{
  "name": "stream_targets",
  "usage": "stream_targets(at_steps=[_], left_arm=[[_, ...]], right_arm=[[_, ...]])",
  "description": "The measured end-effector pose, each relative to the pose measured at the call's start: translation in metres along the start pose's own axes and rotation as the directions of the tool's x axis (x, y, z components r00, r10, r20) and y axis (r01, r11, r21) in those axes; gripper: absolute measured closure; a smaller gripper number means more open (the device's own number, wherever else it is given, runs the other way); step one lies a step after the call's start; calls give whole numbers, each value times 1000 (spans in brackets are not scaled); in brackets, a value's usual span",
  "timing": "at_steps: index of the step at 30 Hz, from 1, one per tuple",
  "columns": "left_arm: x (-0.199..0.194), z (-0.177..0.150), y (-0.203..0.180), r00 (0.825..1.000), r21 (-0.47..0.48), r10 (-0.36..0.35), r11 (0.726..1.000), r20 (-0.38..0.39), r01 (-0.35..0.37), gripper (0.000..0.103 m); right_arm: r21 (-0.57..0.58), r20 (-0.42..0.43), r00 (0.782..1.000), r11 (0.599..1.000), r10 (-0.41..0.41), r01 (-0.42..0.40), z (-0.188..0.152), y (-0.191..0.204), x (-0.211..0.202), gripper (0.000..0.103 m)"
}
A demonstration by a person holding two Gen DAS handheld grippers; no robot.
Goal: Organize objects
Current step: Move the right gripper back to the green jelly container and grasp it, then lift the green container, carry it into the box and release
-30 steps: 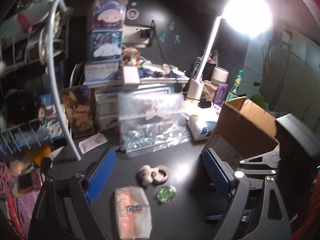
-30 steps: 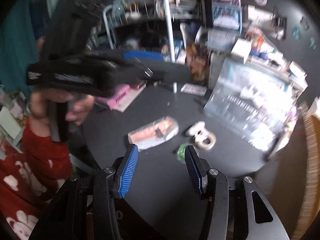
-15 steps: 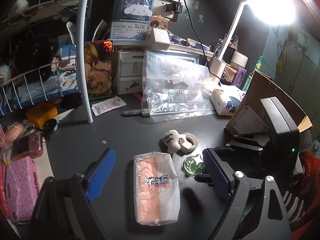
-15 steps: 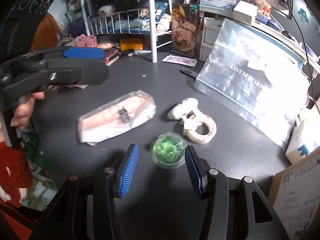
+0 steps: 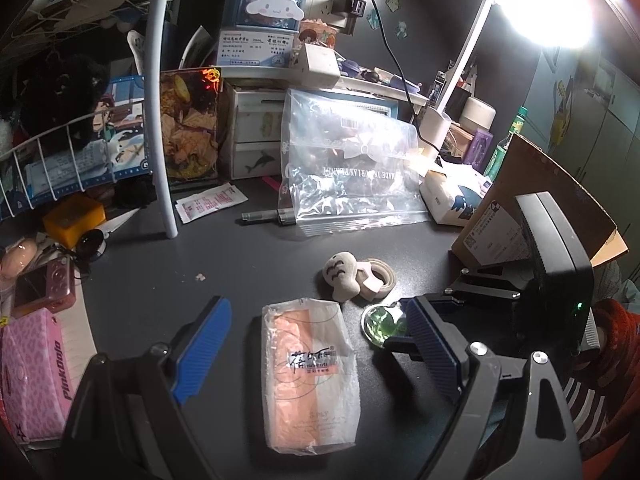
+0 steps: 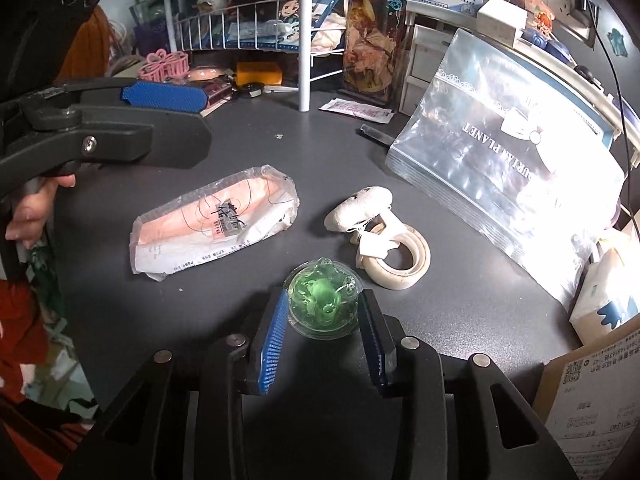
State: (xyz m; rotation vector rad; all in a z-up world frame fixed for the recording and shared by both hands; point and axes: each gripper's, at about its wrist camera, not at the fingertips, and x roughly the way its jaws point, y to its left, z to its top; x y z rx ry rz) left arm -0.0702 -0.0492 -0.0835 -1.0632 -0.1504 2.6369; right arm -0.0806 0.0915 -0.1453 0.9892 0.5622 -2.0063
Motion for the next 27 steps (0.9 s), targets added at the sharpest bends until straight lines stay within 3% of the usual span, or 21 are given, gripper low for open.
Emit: stream_targets(at_steps=[1, 2, 5, 7, 8, 9, 11, 27], left_arm=[[0, 0, 0, 1000, -1, -1, 1000, -1, 1, 15], [0, -1, 0, 1000, -1, -2, 1000, -3, 2, 15], [2, -2, -2, 1000, 2, -8, 1000, -12, 8, 15], [1, -2, -2, 1000, 2, -8, 1000, -12, 8, 15], [1, -2, -2, 1000, 2, -9, 1000, -12, 10, 15], [1, -1, -1, 1000, 1, -11, 1000, -11, 11, 15], [0, -1, 0, 1000, -2, -10, 1000, -11, 10, 15], [5, -5, 6, 999, -9, -12, 1000, -31, 11, 15]], right_arm=[[1, 4, 1000, 1000, 0, 0, 0, 0, -1, 75], [-2, 17, 1000, 1000, -1, 1, -1, 0, -4, 95], [9, 20, 1000, 1000, 23, -23, 1, -2, -9, 97], [24, -10, 999, 999, 43, -43, 0, -4, -5, 97], [35, 1, 999, 999, 41, -41, -1, -4, -6, 91], [37, -2, 999, 999, 33, -33, 0, -5, -5, 76], [40, 9, 1000, 999, 26, -27, 0, -4, -4, 60], [-56, 20, 1000, 998, -3, 4, 8, 4, 5, 70]])
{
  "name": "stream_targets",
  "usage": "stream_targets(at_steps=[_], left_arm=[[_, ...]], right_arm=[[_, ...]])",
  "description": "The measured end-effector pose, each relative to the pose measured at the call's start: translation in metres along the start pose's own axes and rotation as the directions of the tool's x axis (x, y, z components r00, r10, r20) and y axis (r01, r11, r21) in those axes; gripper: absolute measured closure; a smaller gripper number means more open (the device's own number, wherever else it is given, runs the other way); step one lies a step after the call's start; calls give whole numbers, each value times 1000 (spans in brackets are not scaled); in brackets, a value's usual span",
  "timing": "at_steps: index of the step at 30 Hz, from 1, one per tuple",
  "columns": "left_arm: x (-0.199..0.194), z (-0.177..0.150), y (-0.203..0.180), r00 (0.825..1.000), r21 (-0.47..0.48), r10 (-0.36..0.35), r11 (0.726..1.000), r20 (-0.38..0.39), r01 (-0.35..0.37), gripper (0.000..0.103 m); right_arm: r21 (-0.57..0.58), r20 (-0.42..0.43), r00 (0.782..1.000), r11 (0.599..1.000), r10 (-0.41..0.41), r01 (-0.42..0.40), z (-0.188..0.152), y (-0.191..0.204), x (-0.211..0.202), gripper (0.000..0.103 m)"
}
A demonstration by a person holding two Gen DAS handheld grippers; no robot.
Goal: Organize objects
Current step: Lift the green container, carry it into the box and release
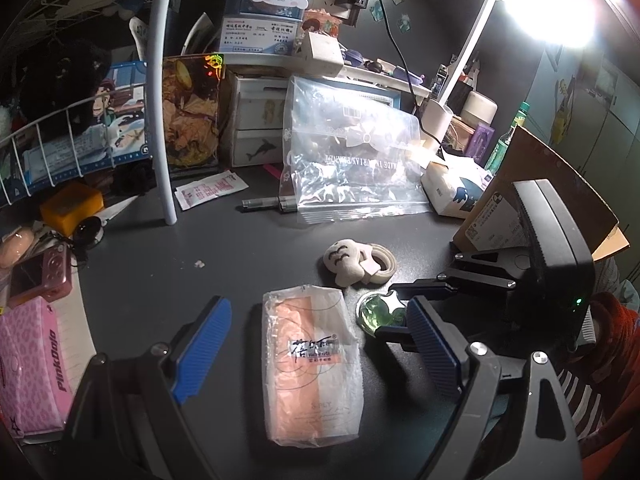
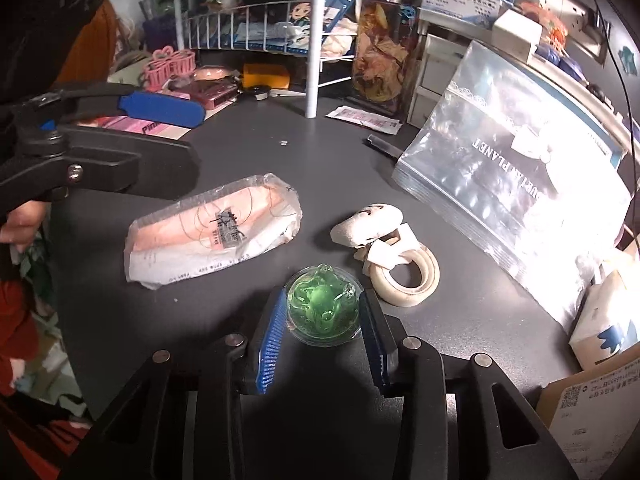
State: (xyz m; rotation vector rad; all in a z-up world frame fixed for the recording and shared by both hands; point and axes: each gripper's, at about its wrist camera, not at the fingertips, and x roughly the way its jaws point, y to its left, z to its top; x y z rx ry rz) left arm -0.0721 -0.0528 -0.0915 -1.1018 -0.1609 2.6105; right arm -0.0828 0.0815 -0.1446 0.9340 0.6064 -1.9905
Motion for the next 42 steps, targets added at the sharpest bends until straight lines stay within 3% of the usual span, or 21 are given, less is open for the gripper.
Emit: stream_targets(at_steps=[5, 11, 13, 15, 22, 24, 32, 42], left_arm=[[6, 0, -4, 999, 2, -45, 999, -25, 45, 15], [9, 8, -15, 976, -9, -204, 979, -73, 204, 16], [8, 13, -18, 963, -24, -256, 967, -79, 255, 25], [8, 20, -19, 934, -70, -345, 938, -92, 340, 42], [-10, 48, -47, 883, -36, -458, 889, -97, 457, 61], [-16, 56, -56, 877, -20, -470, 882, -97, 471, 66], [-26, 93, -103, 858, 63, -504, 857, -100, 511, 67], [4, 147, -183, 831, 151, -526, 820, -180, 552, 69]], right_arm=[[10, 25, 999, 1000, 20, -20, -1, -1, -9, 72], [-6, 76, 996, 999, 41, -40, 3, 7, -36, 72], [-19, 108, 993, 999, 37, -35, 6, 11, -51, 72], [-30, 144, 989, 999, 27, -23, 10, 15, -67, 72], [-48, 222, 974, 998, -38, 50, 17, 20, -112, 72], [-50, 239, 968, 995, -74, 89, 17, 20, -124, 72], [-3, 280, 944, 984, -173, 181, 17, 1, -172, 72], [95, 273, 919, 959, -284, 268, 2, -59, -220, 72]])
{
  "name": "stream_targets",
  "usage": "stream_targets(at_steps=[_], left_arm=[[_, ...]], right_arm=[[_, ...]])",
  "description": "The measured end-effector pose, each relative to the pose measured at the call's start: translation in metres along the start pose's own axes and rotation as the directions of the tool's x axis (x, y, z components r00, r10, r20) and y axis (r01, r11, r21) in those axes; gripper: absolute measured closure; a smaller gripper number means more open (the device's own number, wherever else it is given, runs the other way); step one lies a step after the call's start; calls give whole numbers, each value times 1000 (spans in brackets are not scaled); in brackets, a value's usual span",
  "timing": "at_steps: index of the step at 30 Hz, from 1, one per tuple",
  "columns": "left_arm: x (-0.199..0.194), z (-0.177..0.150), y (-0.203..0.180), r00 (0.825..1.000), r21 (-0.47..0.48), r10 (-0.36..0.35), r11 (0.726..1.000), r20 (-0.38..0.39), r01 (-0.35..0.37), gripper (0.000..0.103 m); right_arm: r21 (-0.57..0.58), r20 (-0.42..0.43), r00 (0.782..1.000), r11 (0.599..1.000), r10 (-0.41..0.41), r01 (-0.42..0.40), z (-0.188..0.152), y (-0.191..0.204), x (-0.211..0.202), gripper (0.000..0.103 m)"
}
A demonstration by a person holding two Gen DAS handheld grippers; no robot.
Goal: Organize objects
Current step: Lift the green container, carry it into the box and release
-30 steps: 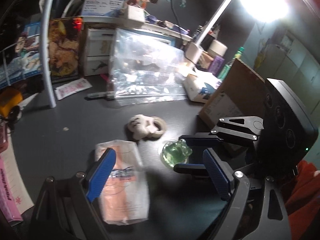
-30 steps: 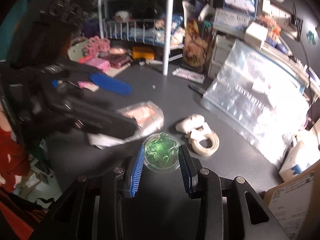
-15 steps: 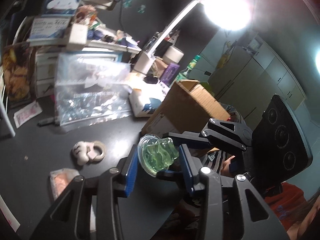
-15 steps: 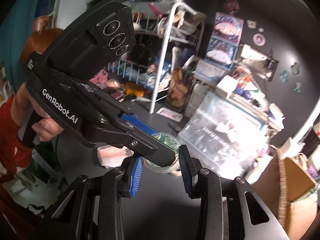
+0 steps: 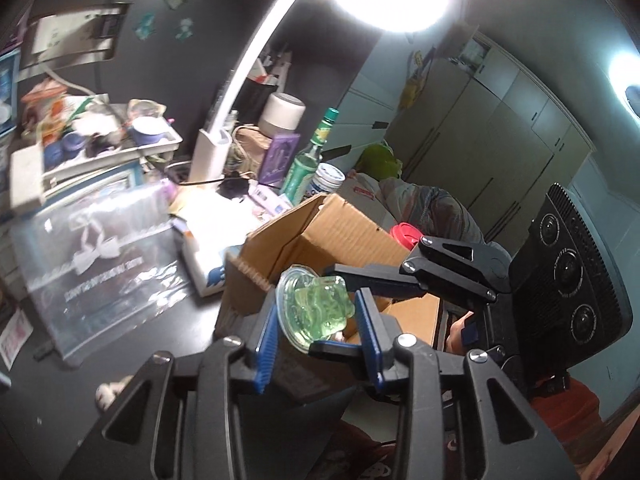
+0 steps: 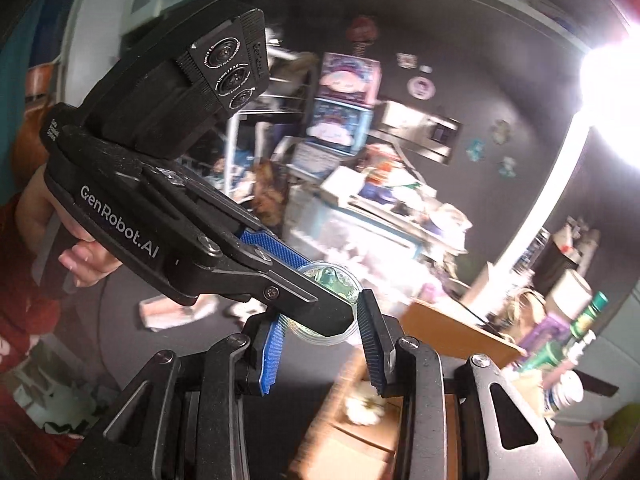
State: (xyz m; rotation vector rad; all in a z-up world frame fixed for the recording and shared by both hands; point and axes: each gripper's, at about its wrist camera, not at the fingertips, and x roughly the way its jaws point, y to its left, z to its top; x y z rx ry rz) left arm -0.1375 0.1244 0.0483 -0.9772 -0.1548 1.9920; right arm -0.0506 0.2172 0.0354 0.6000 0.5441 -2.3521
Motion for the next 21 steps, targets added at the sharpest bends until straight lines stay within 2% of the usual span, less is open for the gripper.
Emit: stream_targets(at_steps=[3, 8, 13, 14, 15, 17, 21], left_arm=[[25, 18, -4, 999, -6, -25, 1000, -41, 25, 73], [64, 36, -11, 994, 3, -29, 1000, -105, 30, 74], [83, 42, -13, 990, 11, -2, 1000, -141, 4, 73], [84, 41, -12, 990, 12, 7, 1000, -142, -5, 68], [82, 42, -12, 991, 12, 13, 1000, -136, -11, 52], [75, 42, -12, 993, 22, 37, 999, -108, -35, 32], [60, 41, -16, 994, 43, 73, 997, -86, -70, 29]], right_arm=[[46, -24, 1000, 999, -20, 21, -6, -26, -4, 72], [106, -92, 995, 993, -46, 56, -19, -63, 3, 75], [139, -152, 987, 988, -41, 63, -29, -82, 9, 75], [137, -162, 986, 988, -43, 66, -31, -83, 10, 75], [135, -174, 984, 988, -45, 69, -32, -83, 12, 75], [139, -198, 979, 988, -41, 70, -36, -83, 14, 73], [122, -215, 975, 989, -59, 87, -38, -80, 15, 70]])
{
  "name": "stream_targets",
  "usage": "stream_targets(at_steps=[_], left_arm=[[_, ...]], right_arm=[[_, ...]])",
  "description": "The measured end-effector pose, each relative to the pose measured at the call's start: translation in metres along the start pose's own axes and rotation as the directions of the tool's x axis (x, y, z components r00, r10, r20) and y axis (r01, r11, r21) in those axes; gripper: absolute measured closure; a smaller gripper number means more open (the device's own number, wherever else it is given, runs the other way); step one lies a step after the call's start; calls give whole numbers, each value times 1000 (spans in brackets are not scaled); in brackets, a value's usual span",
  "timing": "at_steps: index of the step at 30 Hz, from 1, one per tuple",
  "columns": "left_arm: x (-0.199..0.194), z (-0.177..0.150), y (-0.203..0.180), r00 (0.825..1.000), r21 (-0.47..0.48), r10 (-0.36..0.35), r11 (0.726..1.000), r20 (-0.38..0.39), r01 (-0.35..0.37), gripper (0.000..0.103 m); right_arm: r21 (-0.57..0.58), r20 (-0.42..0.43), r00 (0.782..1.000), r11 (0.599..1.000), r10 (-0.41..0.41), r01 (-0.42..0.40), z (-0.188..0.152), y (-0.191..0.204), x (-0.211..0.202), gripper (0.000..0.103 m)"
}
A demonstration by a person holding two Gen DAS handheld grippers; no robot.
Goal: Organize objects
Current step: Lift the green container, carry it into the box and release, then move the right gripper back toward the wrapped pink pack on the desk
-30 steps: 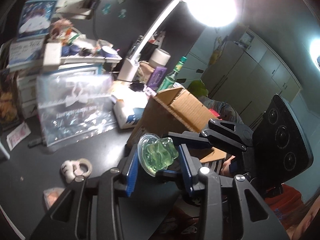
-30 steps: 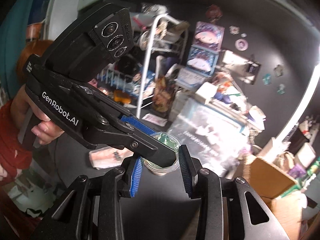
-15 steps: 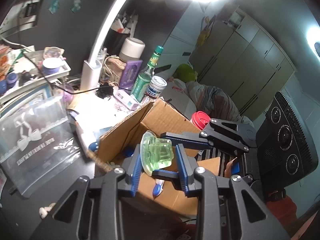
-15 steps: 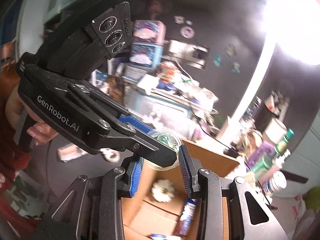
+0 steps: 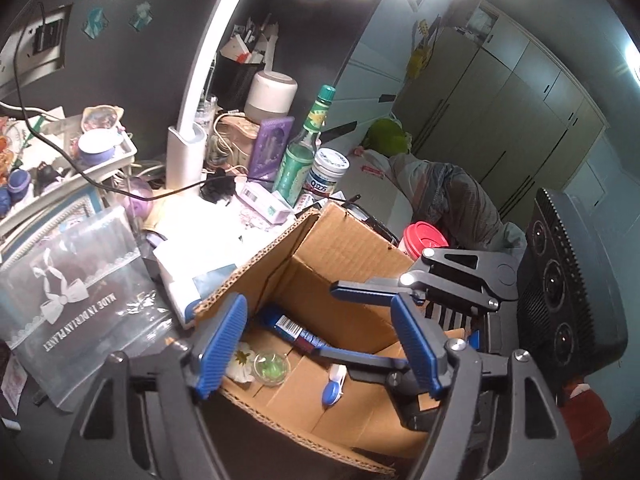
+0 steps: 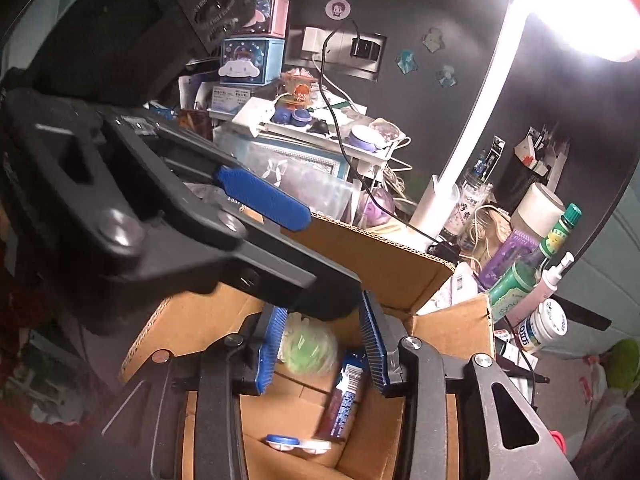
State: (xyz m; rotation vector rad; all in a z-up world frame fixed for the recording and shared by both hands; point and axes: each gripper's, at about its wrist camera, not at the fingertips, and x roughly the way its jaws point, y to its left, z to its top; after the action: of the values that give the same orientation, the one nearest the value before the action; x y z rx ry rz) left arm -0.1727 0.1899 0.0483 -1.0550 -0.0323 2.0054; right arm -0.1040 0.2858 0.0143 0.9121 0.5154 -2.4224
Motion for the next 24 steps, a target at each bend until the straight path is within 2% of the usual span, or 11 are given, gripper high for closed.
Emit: stream_targets(at_steps=[5, 8, 10, 13, 16, 19, 21, 23, 24], left_arm=[[-30, -10, 1, 996, 10, 62, 998, 58, -63, 26], [-59, -24, 6, 984, 4, 123, 992, 128, -125, 20], [-75, -36, 12, 973, -17, 164, 986, 165, -164, 19], [-98, -60, 27, 943, -63, 260, 966, 210, -252, 19], [-119, -92, 43, 902, -110, 364, 931, 230, -348, 15], [-130, -120, 57, 870, -142, 437, 899, 228, -414, 12], [-135, -143, 71, 841, -176, 496, 867, 217, -466, 12], [-139, -166, 83, 825, -197, 527, 848, 204, -493, 12], [-142, -179, 90, 820, -209, 536, 841, 198, -499, 12]], right_arm=[[-3, 15, 1000, 1000, 7, -7, 3, 5, -6, 70], [-14, 52, 998, 1000, 29, -28, 8, 15, -13, 70], [-23, 85, 993, 997, 80, -78, 12, 28, -20, 70], [-68, 120, 974, 981, 190, -182, 19, 58, -26, 69], [-128, 120, 954, 957, 275, -260, 24, 98, -23, 63], [-169, 84, 929, 924, 361, -344, 26, 134, -10, 62], [-177, 45, 909, 898, 415, -402, 25, 155, 5, 62], [-171, 0, 888, 875, 459, -452, 22, 175, 24, 62], [-166, -19, 879, 866, 476, -472, 20, 184, 34, 57]])
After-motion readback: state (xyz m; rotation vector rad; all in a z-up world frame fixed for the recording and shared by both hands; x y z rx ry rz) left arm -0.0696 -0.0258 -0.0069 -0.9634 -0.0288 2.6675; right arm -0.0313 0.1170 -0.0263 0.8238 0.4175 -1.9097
